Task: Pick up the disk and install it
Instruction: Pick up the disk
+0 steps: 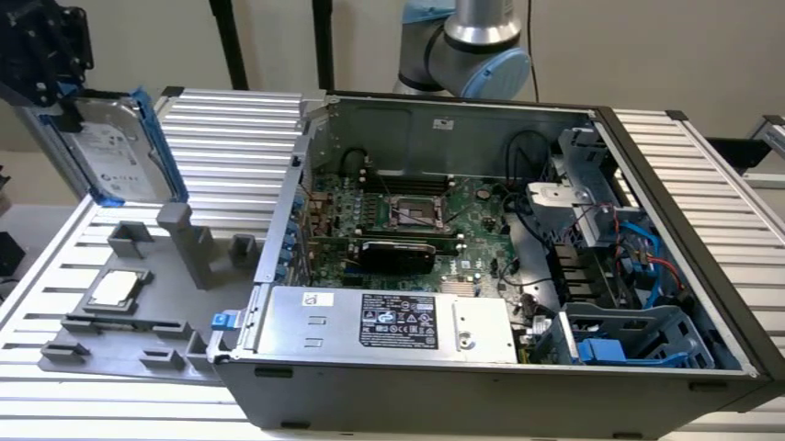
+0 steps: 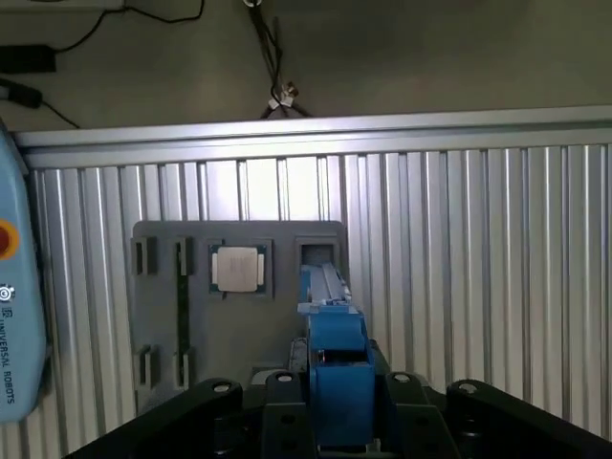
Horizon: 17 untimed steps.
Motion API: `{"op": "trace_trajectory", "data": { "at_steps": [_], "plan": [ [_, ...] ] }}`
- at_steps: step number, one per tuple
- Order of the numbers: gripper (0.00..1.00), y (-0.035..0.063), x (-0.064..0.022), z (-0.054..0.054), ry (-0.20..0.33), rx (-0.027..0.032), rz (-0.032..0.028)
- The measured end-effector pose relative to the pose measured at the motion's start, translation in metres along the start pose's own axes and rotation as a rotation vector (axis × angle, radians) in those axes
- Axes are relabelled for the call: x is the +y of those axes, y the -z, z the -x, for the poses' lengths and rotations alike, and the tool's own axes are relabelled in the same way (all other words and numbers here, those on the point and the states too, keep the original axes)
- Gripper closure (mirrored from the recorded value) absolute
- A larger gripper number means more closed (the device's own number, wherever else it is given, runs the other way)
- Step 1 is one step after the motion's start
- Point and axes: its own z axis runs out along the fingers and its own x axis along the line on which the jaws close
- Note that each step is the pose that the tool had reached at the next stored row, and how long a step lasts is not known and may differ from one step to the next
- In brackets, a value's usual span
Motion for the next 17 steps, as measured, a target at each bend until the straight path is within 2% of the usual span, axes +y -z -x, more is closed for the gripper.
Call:
{"op": "trace_trajectory", "data": {
  "at_steps": [5, 17],
  "plan": [
    [1.0, 0.0202, -0.0183, 0.001, 0.0, -0.0034, 0.0001],
    [1.0, 0.0649, -0.0725, 0.004, 0.0, -0.0217, 0.0014]
  ]
}}
